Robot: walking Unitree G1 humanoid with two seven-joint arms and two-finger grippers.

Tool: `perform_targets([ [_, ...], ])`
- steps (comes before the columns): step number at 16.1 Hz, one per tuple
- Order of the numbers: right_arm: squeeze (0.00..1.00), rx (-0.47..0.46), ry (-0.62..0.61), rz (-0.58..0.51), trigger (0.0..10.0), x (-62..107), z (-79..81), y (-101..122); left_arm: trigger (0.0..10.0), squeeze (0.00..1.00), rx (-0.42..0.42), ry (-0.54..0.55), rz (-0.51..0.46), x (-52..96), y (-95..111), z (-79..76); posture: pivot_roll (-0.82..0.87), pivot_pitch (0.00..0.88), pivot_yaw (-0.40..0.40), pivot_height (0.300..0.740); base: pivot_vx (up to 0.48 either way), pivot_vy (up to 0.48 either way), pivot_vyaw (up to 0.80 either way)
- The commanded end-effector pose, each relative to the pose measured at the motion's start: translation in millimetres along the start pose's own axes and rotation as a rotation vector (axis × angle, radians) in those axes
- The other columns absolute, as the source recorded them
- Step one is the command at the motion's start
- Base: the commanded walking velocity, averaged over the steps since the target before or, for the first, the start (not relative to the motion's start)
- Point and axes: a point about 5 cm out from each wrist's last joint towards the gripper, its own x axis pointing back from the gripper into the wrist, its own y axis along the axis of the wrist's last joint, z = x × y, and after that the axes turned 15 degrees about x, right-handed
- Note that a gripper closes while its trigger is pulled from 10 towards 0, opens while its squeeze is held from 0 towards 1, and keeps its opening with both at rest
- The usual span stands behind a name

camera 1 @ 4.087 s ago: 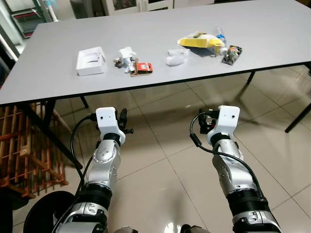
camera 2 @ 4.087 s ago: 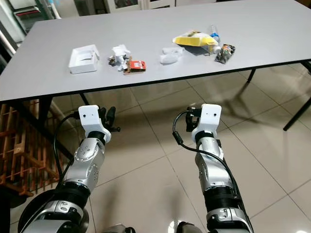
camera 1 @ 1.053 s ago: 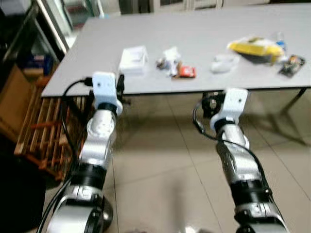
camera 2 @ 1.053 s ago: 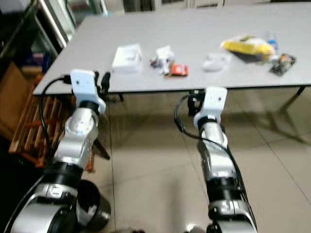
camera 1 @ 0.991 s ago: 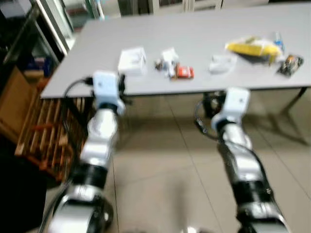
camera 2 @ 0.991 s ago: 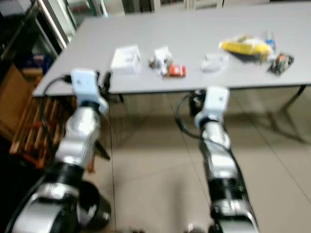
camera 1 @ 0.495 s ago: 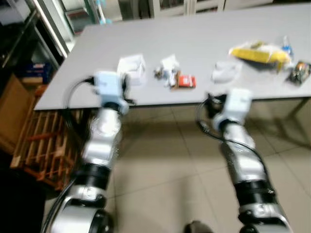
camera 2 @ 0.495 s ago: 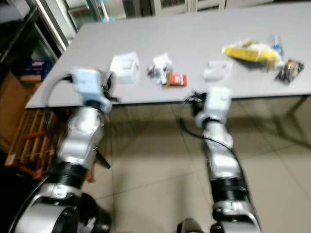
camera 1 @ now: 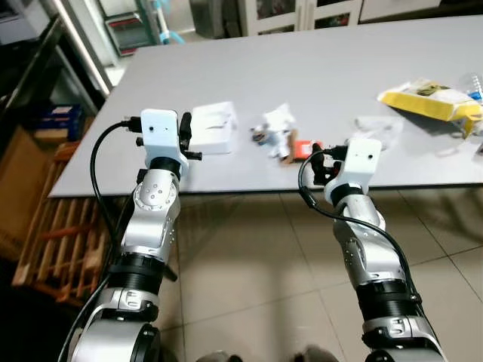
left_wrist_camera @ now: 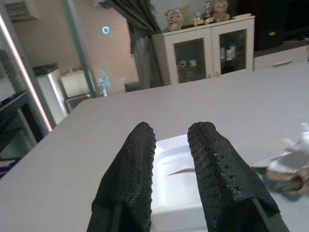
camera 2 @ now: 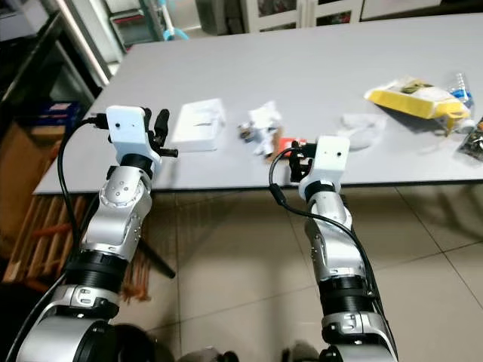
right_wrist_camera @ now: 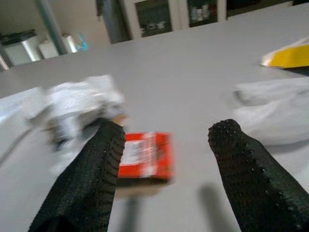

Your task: Picking trash to rubbish bin

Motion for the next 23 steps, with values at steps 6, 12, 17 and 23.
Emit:
perform_targets([
  [6,0.0,-0.017,-0.006,-0.005,10.0,0.0,-0.4,2,10.0,0.0,-0.004,-0.011,-0.006,-1.6,4,-4.3,-0.02,0.107,0.121,0.74,0.48,0.0,0.0],
  [12,0.0,-0.004,-0.012,-0.011,10.0,-1.2,-4.1,6,10.0,0.0,-0.013,-0.022,-0.026,-5.8,15,-6.0,-0.02,0.113,0.12,0.74,0.48,0.0,0.0],
  [17,0.0,-0.004,0.0,-0.005,10.0,-1.0,-0.2,6,10.0,0.0,-0.012,-0.031,-0.048,-10.7,29,-3.6,-0.01,0.118,0.121,0.74,0.096,0.0,0.0],
  [23,0.0,-0.005,0.002,0.0,10.0,0.0,-0.7,4,10.0,0.0,-0.004,-0.072,0.0,-34.3,69,32.2,0.0,0.118,0.135,0.74,0.0,0.0,0.0],
])
